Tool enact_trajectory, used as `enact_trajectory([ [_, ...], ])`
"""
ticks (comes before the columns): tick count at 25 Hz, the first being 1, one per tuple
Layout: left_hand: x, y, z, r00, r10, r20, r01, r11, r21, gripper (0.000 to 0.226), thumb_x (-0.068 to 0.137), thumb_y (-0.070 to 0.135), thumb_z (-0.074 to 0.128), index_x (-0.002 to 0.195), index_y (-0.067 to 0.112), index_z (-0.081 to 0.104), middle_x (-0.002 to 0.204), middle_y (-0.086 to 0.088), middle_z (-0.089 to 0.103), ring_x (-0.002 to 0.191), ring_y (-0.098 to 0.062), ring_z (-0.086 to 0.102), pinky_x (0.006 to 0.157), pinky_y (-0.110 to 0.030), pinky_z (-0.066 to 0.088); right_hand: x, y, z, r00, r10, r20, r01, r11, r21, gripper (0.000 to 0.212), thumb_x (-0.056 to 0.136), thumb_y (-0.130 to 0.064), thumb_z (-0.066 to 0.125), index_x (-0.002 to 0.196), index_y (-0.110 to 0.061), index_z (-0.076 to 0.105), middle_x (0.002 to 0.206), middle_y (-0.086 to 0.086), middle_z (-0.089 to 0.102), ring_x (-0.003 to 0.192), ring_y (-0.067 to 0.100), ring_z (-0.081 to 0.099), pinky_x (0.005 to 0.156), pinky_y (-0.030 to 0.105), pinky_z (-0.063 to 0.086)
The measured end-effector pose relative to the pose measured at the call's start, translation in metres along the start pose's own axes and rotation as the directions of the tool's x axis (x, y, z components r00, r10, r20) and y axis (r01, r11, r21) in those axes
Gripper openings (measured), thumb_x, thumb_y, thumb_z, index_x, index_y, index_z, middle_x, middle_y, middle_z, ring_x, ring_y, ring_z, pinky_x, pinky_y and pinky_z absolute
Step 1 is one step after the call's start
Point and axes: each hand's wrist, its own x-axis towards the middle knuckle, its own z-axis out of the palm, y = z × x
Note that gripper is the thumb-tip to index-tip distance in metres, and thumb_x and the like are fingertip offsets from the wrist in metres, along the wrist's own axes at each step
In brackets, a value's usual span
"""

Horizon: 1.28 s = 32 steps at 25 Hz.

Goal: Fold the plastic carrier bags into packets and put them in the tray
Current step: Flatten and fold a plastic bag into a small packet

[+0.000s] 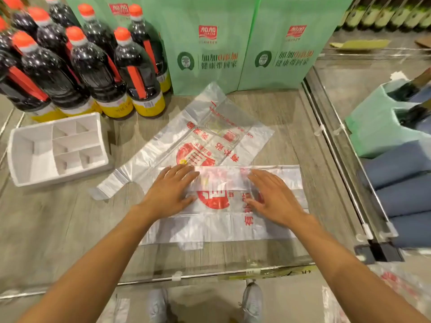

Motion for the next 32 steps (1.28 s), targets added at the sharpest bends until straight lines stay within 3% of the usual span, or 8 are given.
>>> enact_trajectory([
  [7,0.015,-0.018,0.021,0.978,0.051,-0.203,-0.046,0.998,0.030,0.043,0.098,0.045,0.055,0.135,0.024,0.059,0.145,0.003,0.057,0.130,-0.024,0.053,0.104,-0.043,0.046,0.028,0.010,0.018,0.993,-0.059,-0.107,0.052,0.996,-0.069,0.068,0.093,-0.057,0.060,0.150,-0.023,0.044,0.156,-0.002,0.045,0.143,0.020,0.040,0.118,0.039,0.032],
  [17,0.007,-0.032,0.035,0.897,0.177,-0.406,-0.118,0.979,0.165,0.049,0.095,0.044,0.062,0.134,0.016,0.061,0.139,-0.009,0.060,0.123,-0.032,0.059,0.097,-0.046,0.052,0.031,0.009,0.026,0.935,-0.197,-0.295,0.127,0.962,-0.241,0.062,0.096,-0.053,0.053,0.149,-0.022,0.046,0.156,0.004,0.045,0.143,0.026,0.042,0.118,0.045,0.032],
  [19,0.004,-0.027,0.022,0.880,0.202,-0.431,-0.117,0.969,0.216,0.050,0.094,0.041,0.068,0.138,0.017,0.060,0.140,-0.007,0.060,0.126,-0.029,0.057,0.101,-0.043,0.050,0.027,0.004,0.017,0.916,-0.229,-0.329,0.138,0.951,-0.276,0.062,0.096,-0.055,0.048,0.149,-0.022,0.046,0.157,0.005,0.044,0.144,0.028,0.040,0.117,0.048,0.033],
  [22,-0.010,-0.011,-0.001,0.858,0.223,-0.463,-0.090,0.952,0.293,0.052,0.097,0.046,0.061,0.144,0.023,0.054,0.146,0.000,0.056,0.132,-0.023,0.052,0.104,-0.041,0.047,0.013,-0.006,0.008,0.896,-0.256,-0.363,0.130,0.933,-0.336,0.063,0.098,-0.054,0.054,0.153,-0.026,0.040,0.162,0.002,0.035,0.148,0.025,0.032,0.118,0.047,0.029],
  [28,-0.075,0.043,-0.014,0.805,0.209,-0.555,-0.036,0.952,0.305,0.051,0.099,0.052,0.049,0.145,0.029,0.049,0.145,0.003,0.056,0.131,-0.022,0.052,0.099,-0.047,0.052,-0.055,-0.041,0.003,0.866,-0.197,-0.460,0.094,0.967,-0.238,0.063,0.099,-0.053,0.055,0.154,-0.027,0.038,0.163,-0.001,0.034,0.149,0.023,0.030,0.120,0.043,0.025],
  [32,-0.101,0.065,-0.010,0.800,0.217,-0.559,-0.078,0.962,0.261,0.047,0.101,0.042,0.056,0.144,0.024,0.053,0.144,-0.001,0.056,0.131,-0.024,0.052,0.105,-0.041,0.045,-0.097,-0.046,0.008,0.871,-0.162,-0.463,0.094,0.981,-0.167,0.061,0.099,-0.050,0.057,0.152,-0.027,0.041,0.159,-0.003,0.038,0.147,0.020,0.034,0.119,0.040,0.031],
])
